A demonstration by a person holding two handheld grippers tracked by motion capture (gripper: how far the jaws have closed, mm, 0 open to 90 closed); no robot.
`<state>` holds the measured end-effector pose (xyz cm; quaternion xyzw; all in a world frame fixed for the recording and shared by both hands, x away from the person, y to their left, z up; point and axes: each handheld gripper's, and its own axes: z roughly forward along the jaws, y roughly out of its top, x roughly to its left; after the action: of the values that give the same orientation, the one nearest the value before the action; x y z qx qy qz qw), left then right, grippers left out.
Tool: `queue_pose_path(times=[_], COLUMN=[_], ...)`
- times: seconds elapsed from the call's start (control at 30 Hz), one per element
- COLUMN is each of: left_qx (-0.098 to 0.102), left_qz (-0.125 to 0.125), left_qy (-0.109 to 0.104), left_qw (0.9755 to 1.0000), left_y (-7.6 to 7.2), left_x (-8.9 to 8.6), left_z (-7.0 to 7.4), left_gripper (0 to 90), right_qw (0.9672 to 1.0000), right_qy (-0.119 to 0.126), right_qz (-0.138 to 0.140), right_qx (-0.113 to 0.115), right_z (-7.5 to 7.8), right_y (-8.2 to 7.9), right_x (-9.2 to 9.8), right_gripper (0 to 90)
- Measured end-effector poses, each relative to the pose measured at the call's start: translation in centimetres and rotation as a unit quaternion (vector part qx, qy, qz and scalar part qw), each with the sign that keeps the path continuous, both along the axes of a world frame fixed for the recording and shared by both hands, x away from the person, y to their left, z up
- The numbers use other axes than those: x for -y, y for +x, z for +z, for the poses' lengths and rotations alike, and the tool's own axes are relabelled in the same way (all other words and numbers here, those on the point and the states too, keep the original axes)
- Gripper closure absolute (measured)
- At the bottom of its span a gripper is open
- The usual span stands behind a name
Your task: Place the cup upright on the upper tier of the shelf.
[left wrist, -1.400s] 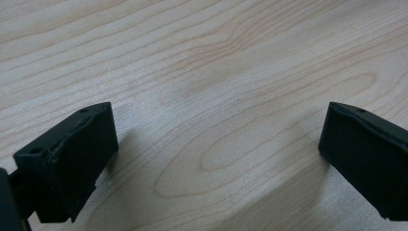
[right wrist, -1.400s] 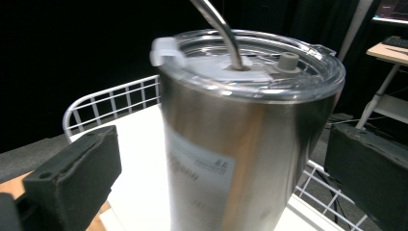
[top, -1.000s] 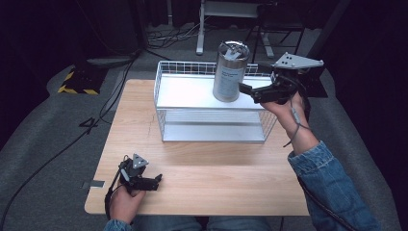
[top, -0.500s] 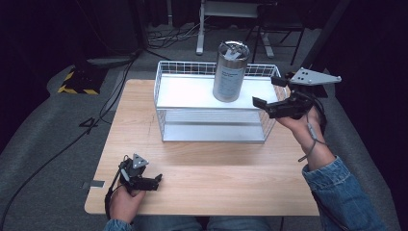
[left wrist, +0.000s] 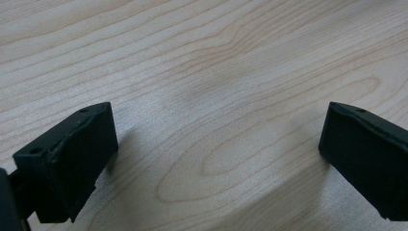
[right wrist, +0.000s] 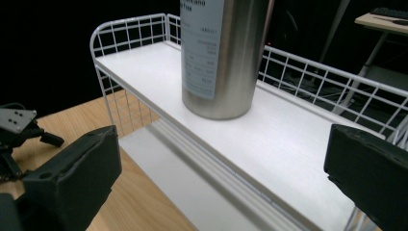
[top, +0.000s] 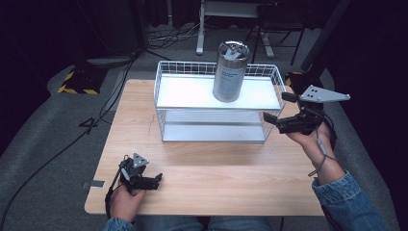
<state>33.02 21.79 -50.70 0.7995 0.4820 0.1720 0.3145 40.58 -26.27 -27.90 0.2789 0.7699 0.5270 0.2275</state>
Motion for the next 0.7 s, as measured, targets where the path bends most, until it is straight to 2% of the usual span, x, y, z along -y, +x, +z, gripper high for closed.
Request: queue_pose_path(times=[0.23, 0.5, 0.7], left_qx=[0.000, 0.000, 0.000], left_qz=[0.000, 0.000, 0.000], left_qy=[0.000, 0.000, 0.000], left_qw=[1.0000, 1.0000, 1.0000], left_y=[0.0, 0.0, 0.0], left_x=[0.0, 0.0, 0.0], left_z=[0.0, 0.0, 0.0], left_gripper=[0.4, 0.4, 0.4], right_qw=[0.9998, 0.9985, 0.9967], right_qy=[-0.009, -0.026, -0.039], right_qz=[-0.009, -0.021, -0.025], right_qx=[-0.018, -0.044, -0.067], right_z=[-2.0, -5.1, -8.0], right_y=[-0.9, -1.3, -1.6], right_x=[1.1, 1.9, 2.2], right_gripper=[0.0, 0.0, 0.0])
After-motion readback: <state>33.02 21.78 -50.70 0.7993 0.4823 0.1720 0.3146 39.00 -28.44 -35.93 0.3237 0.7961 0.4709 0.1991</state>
